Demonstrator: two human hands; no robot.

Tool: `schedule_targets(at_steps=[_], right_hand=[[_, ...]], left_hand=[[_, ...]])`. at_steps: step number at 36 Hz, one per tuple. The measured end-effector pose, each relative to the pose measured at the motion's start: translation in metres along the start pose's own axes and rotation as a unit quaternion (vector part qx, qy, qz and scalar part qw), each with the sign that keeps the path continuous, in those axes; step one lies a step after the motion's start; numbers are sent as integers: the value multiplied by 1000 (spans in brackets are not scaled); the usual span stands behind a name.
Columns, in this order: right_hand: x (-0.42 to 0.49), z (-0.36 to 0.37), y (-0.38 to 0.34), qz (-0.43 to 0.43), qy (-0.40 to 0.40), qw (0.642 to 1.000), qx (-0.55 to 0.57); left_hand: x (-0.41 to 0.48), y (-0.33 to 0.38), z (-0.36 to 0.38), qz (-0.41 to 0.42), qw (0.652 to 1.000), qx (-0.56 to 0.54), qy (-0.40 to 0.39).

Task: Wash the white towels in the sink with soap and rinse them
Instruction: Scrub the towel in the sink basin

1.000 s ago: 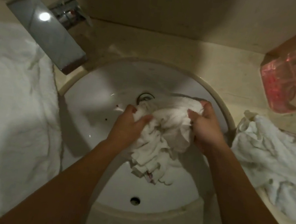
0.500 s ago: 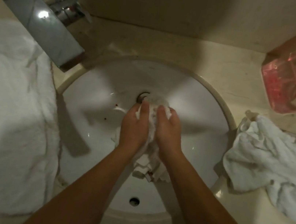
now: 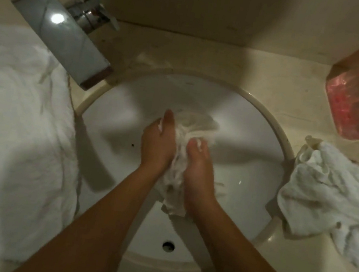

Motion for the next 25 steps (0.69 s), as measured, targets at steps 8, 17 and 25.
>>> schedule_targets(at_steps=[8, 17, 25], right_hand=[[46, -20, -16, 12, 63, 997, 31], [11, -35, -1, -1, -42, 997, -69], [56, -109, -24, -86, 23, 910, -406]], left_hand=[[-25, -8, 34, 7, 997, -28, -77], [-2, -6, 15, 4, 993, 54, -103], [-14, -43, -3, 31, 961, 206, -184]])
Point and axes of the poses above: each hand's wrist, its own x-axis towards the middle knuckle, its own z-axis out of the palm, y = z × x, the point moved 9 cm from there along x, towards the middle knuckle, and after that the axes turned 5 degrees about x, right-handed, at the moved point
